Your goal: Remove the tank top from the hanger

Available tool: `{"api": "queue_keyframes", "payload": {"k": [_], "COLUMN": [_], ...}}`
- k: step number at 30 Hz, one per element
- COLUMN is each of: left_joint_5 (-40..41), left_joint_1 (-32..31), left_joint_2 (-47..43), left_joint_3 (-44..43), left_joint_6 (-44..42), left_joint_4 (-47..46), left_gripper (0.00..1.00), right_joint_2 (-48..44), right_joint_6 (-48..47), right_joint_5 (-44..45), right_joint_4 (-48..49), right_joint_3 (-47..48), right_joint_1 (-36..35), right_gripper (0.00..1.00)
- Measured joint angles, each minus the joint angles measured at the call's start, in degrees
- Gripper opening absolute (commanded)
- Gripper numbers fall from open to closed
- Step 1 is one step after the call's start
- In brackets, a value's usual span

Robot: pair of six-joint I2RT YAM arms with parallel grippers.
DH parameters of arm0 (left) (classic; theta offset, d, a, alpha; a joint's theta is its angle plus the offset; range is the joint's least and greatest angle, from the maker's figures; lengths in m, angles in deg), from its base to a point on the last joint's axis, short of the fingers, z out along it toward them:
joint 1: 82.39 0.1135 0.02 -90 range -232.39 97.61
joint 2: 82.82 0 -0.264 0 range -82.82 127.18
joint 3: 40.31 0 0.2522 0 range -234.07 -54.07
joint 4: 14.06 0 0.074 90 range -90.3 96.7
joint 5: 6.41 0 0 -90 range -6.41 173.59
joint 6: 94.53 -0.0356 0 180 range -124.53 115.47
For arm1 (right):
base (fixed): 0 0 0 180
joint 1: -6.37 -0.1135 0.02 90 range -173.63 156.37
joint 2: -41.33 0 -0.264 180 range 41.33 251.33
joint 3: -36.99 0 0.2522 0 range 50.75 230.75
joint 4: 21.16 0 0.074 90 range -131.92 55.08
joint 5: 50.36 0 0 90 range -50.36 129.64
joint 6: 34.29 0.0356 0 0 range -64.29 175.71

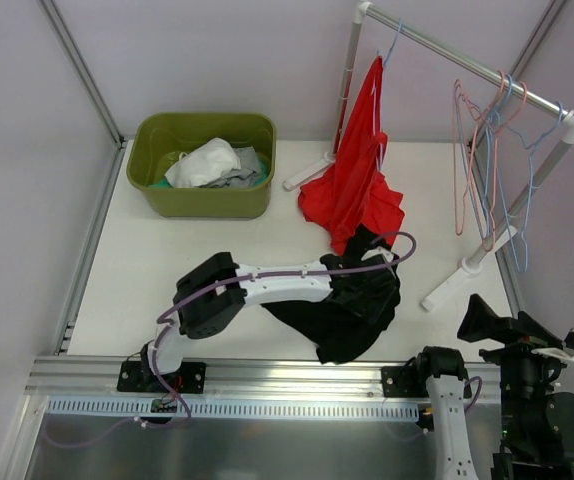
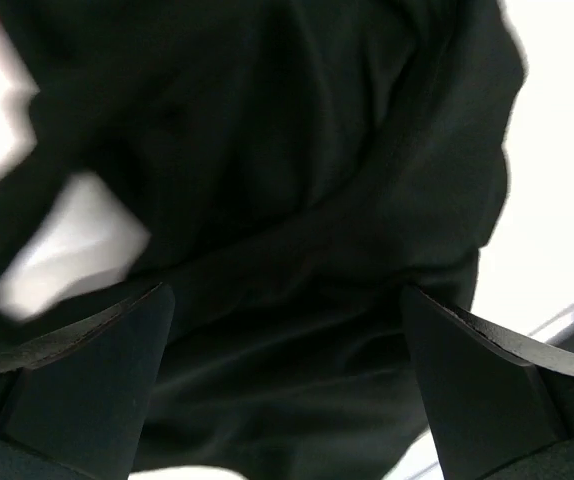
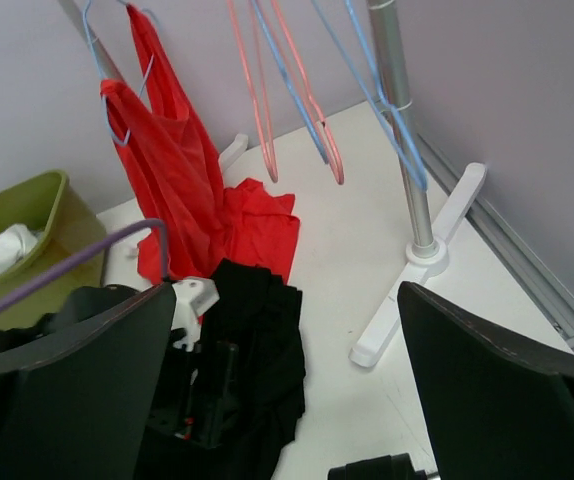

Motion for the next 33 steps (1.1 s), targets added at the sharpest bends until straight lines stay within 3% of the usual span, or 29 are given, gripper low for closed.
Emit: {"api": "queue_keyframes", "payload": {"k": [3, 4, 7, 12, 17, 20, 24, 27, 33], "left_joint_5": [-0.79, 0.35, -0.24, 1.97, 7.1, 11.1, 18.82, 22.4, 21.59], "left_joint_1": [-1.18, -1.66, -2.6, -3.69, -4.98, -5.68, -5.38, -0.33, 20.55], "left_joint_2": [5.9, 6.62, 6.62, 1.66, -12.83, -26.32, -38.12, -41.88, -37.2], "left_joint_3": [-1.11, -1.92, -1.6, 4.66, 9.94, 8.13, -2.01, -10.64, -27.02], "left_joint_6": [1.66, 1.99, 4.28, 6.54, 6.99, 5.64, 3.13, 1.11, -3.85], "left_joint_4": [-0.35, 0.31, -1.64, -2.82, 5.81, 8.87, 13.0, 15.3, 20.15], "left_gripper": [0.69, 0.39, 0.0, 0.0, 0.0, 0.0, 0.0, 0.0, 0.0], "right_joint_2": [-0.28, -0.28, -0.44, -0.94, -1.33, -1.66, -1.77, -1.77, -1.77], "right_joint_6": [-0.98, -1.22, -1.84, -2.4, -2.43, -2.4, -2.36, -2.27, -2.23], "right_joint_5": [-1.05, -1.31, -1.79, -2.25, -2.23, -2.23, -2.21, -2.23, -2.25], "right_joint_4": [-1.55, -1.9, -2.25, -2.34, -2.36, -2.36, -2.36, -2.36, -2.36], "right_joint_3": [0.0, 0.0, 0.0, 0.26, 0.66, 0.68, 0.68, 0.68, 0.68], "right_joint_1": [-2.03, -2.54, -3.43, -4.2, -4.81, -4.9, -4.9, -4.9, -4.9], "right_gripper": [0.99, 1.0, 1.0, 0.99, 1.0, 1.0, 1.0, 1.0, 0.99]}}
